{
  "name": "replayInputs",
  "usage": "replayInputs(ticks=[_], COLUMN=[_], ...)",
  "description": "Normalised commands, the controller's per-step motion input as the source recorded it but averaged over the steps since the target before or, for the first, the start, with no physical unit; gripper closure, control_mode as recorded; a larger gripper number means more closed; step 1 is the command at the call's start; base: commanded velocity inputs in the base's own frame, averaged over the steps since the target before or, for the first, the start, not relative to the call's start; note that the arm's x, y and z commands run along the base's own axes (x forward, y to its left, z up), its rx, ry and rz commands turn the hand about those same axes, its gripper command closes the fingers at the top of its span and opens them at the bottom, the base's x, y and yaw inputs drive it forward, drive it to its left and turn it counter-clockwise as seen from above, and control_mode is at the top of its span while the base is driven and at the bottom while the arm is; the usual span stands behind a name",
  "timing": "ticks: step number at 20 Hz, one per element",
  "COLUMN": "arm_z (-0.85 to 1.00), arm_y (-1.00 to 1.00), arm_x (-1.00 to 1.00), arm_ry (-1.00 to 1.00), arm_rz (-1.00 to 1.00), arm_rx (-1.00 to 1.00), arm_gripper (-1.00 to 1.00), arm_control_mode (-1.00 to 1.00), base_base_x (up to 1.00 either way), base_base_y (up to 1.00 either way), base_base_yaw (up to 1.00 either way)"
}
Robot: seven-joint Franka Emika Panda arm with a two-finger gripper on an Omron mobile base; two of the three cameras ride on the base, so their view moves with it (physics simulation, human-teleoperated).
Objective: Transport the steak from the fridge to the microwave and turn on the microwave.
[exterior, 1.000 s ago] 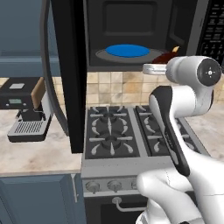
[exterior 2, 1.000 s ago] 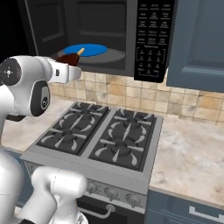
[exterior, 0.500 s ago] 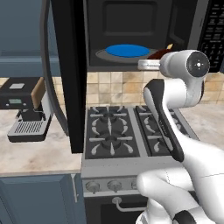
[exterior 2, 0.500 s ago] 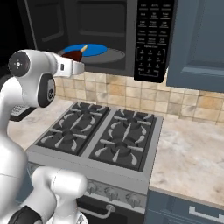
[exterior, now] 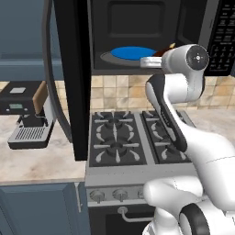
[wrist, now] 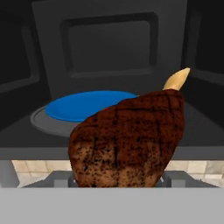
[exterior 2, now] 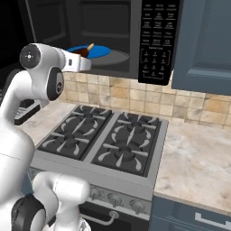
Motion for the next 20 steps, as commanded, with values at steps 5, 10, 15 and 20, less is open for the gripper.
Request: replayInputs(ticks=[5,10,15,20], arm_z=[0.05,0.03,0.0,0.0], arm_y=[0.03,0.07,0.1,0.07], arm_x=[0.48,0.49,0.42,0.48], arm_ry=[0.07,0.07,0.02,0.0], arm_rz=[0.0,0.0,0.0,0.0], arm_rx=[0.0,0.0,0.0,0.0], arm_gripper=[1.0,1.0,1.0,1.0], arm_control_mode=[-1.0,-1.0,-1.0,-1.0], base_base_x=[0.0,0.0,0.0,0.0], base_base_y=[0.0,0.0,0.0,0.0], base_base_yaw=[0.0,0.0,0.0,0.0])
